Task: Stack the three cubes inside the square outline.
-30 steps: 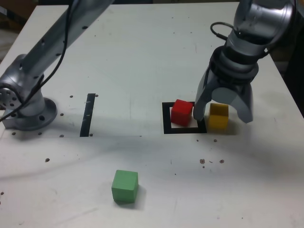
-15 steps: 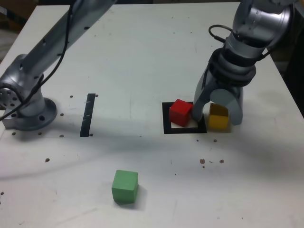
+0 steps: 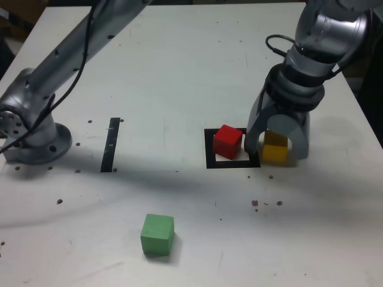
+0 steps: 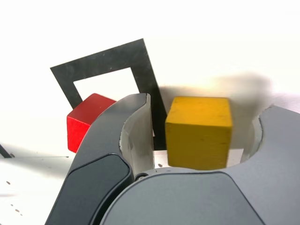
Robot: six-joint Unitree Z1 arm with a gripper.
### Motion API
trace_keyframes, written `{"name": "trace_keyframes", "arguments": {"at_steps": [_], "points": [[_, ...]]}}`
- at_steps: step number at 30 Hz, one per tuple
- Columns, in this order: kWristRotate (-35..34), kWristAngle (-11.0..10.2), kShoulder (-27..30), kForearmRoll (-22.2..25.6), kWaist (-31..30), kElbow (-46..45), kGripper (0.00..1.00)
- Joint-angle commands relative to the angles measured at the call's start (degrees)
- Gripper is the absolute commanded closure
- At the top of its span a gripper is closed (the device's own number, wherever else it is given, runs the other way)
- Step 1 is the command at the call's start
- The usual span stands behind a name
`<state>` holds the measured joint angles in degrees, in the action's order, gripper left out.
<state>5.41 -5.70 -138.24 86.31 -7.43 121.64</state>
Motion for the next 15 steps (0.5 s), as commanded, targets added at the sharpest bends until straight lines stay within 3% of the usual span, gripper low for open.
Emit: {"name": "trace_keyframes", "arguments": {"at_steps": [1,3,6,15], "points": [[-0.11,-0.94,0.81,0.22,0.13,0.37,0.45],[-0.34,-1.56,1.11,0.16,0.13,0.43,0.57],[-0.59,-1.16,1.18,-0.2,0.13,-0.02,0.66],[-0.44,1.41,0.34,-1.64,0.13,-0.73,0.73]]}}
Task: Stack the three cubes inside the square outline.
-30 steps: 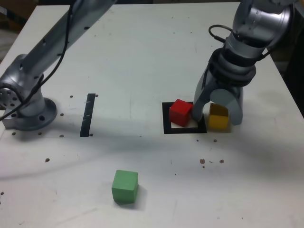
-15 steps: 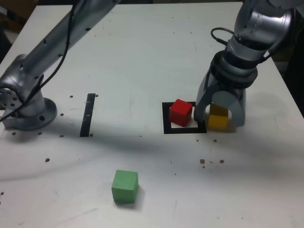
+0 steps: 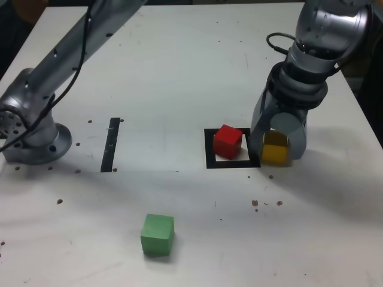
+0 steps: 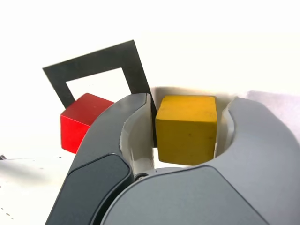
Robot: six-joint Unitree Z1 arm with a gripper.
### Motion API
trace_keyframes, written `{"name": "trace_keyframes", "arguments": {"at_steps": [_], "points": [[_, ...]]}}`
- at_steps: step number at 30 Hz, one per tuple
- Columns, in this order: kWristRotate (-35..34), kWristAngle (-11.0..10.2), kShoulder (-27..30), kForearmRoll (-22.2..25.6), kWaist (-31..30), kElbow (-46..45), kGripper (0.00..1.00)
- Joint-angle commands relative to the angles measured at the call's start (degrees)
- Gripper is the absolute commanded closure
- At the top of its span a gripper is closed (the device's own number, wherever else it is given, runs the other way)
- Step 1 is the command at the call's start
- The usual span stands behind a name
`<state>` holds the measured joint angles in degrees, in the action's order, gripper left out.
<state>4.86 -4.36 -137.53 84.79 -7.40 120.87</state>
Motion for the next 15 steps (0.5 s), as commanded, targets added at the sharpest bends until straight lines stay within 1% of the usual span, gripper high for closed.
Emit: {"name": "trace_keyframes", "arguments": {"at_steps": [1,5,10,13,15], "points": [[0.21,0.12,-0.41,-0.22,0.1,0.08,0.74],[0.53,0.16,-0.55,-0.47,0.1,0.12,0.76],[0.7,0.27,-0.13,-0.45,0.1,0.45,0.84],[0.95,-0.02,1.23,-0.01,0.1,0.65,0.86],[1.91,-0.31,3.14,0.69,0.1,0.68,0.86]]}}
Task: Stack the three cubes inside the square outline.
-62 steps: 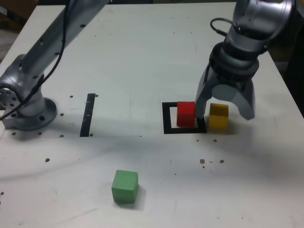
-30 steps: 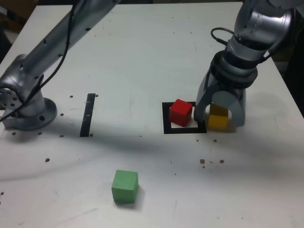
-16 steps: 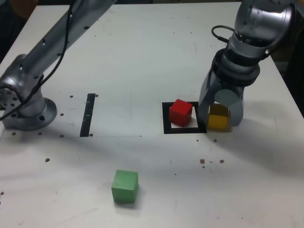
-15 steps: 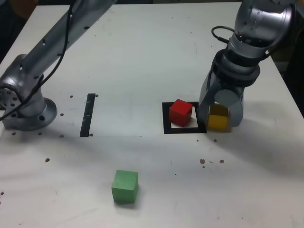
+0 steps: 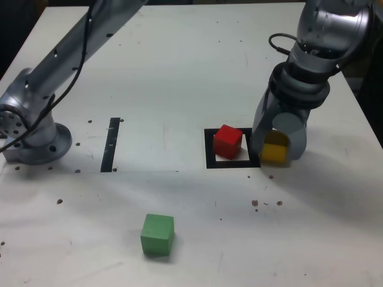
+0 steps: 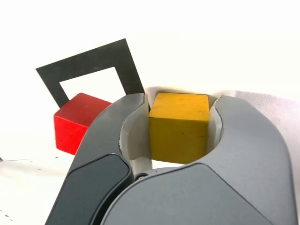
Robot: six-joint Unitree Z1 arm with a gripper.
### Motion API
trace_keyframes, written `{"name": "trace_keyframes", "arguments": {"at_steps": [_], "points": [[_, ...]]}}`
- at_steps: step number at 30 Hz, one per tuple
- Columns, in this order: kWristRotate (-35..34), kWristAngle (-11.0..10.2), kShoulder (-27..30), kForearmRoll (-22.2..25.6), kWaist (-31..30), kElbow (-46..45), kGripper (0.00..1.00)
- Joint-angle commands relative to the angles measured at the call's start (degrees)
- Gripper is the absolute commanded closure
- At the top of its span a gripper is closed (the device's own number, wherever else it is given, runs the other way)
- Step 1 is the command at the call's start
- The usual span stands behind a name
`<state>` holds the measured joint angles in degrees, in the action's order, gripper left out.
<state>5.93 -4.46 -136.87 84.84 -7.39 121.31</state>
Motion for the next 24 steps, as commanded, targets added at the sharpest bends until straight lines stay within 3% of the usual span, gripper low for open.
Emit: {"name": "trace_keyframes", "arguments": {"at_steps": [1,7,11,24], "points": [[1.7,-0.15,3.44,0.96,0.1,0.28,0.86],[9.18,1.02,9.01,4.27,0.1,0.33,0.86],[11.92,0.62,12.45,6.1,0.14,-1.92,0.86],[10.35,-0.92,15.52,5.02,0.63,-10.7,0.85]]}}
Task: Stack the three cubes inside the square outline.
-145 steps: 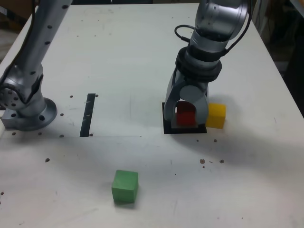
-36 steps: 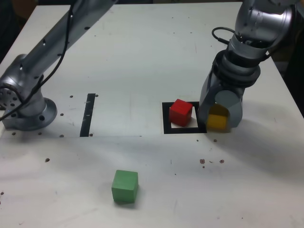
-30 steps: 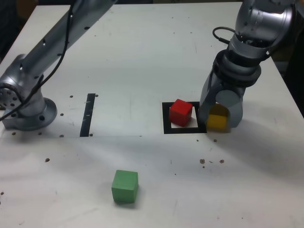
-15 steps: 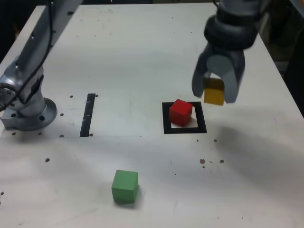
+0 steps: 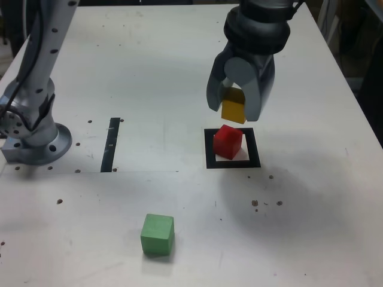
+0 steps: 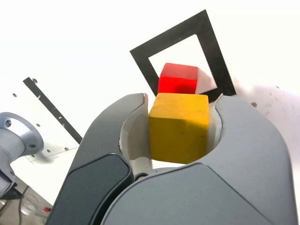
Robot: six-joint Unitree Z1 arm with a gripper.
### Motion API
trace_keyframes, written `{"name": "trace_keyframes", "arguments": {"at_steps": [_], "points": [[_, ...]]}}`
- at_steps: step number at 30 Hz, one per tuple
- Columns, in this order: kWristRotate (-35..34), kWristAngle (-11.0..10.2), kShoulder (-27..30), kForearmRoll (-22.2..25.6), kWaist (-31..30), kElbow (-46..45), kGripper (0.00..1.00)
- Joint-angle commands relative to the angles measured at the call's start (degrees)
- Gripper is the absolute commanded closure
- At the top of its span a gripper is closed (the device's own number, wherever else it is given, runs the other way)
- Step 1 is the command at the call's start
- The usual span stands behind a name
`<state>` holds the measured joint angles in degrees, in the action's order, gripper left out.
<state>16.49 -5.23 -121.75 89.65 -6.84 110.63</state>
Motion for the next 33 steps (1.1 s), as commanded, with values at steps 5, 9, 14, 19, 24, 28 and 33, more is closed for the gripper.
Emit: {"name": "trace_keyframes", "arguments": {"at_steps": [5,9,14,19,24,28,33], "points": [[-2.17,-0.67,0.31,-0.26,0.07,-1.46,0.85],[-2.38,-0.74,0.11,-0.89,0.07,-2.79,0.85],[-1.82,-0.92,0.07,-2.16,0.07,-4.7,0.85],[-1.57,-0.71,-0.05,-3.44,0.15,-6.24,0.84],[-1.18,0.52,-0.82,-5.34,0.25,-7.53,0.83],[-0.98,1.25,-1.24,-6.15,0.25,-7.74,0.83],[-0.94,1.52,-1.3,-6.58,0.25,-8.03,0.82]]}}
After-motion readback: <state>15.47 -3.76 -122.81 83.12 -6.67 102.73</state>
